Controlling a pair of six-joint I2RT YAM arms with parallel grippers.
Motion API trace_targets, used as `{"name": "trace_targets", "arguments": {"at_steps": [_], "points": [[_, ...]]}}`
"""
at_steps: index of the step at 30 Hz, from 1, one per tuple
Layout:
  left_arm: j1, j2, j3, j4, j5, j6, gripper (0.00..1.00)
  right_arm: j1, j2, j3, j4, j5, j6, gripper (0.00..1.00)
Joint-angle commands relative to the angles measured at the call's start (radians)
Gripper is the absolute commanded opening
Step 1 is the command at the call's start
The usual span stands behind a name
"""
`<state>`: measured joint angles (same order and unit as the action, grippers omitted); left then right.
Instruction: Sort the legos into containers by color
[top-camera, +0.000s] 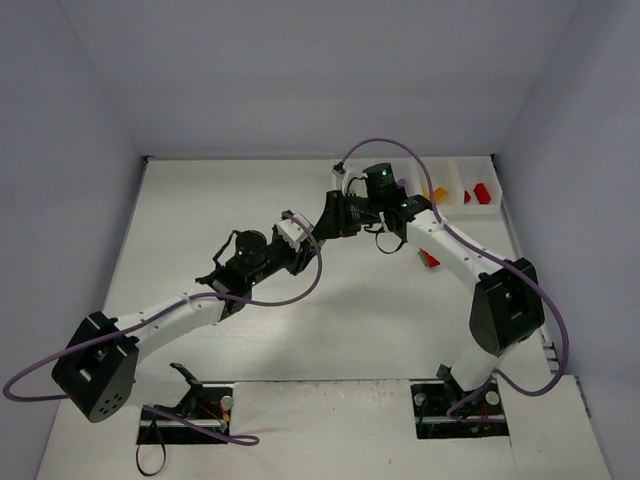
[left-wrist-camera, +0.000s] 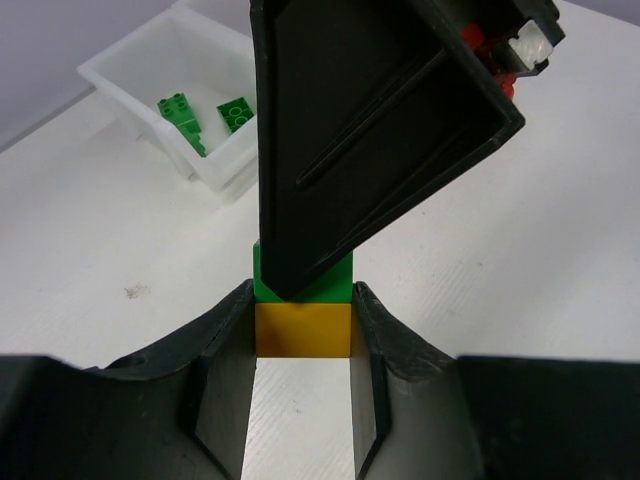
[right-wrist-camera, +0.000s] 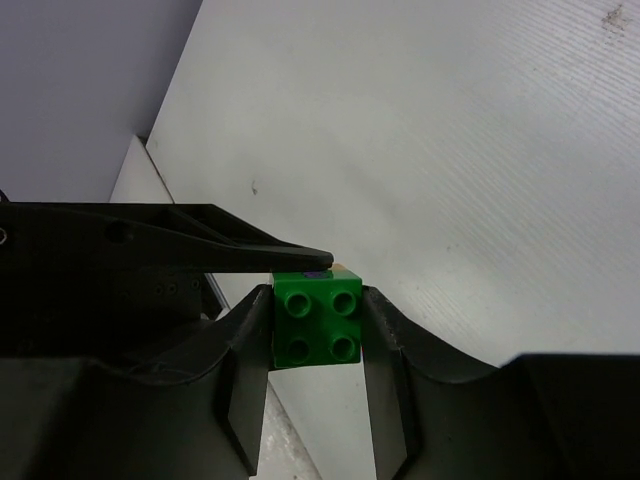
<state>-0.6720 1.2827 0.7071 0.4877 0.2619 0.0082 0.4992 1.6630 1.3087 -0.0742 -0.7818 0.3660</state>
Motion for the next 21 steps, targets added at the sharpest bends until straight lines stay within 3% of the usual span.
{"name": "trace_targets", "arguments": {"at_steps": [1,12,21], "points": [[0.008,-0.022,0.038,0.100,0.007,0.009,0.00,0.007,-0.039,0.004,0.037,-0.008,-0.015,0.00],[0.008,-0.055,-0.099,0.097,-0.032,-0.148,0.00,-0.135,-0.081,0.090,0.033,-0.033,-0.030,0.00],[0.006,-0.115,-0.126,0.042,-0.049,-0.131,0.00,-0.217,-0.020,0.188,0.030,0.033,-0.064,0.00]]}}
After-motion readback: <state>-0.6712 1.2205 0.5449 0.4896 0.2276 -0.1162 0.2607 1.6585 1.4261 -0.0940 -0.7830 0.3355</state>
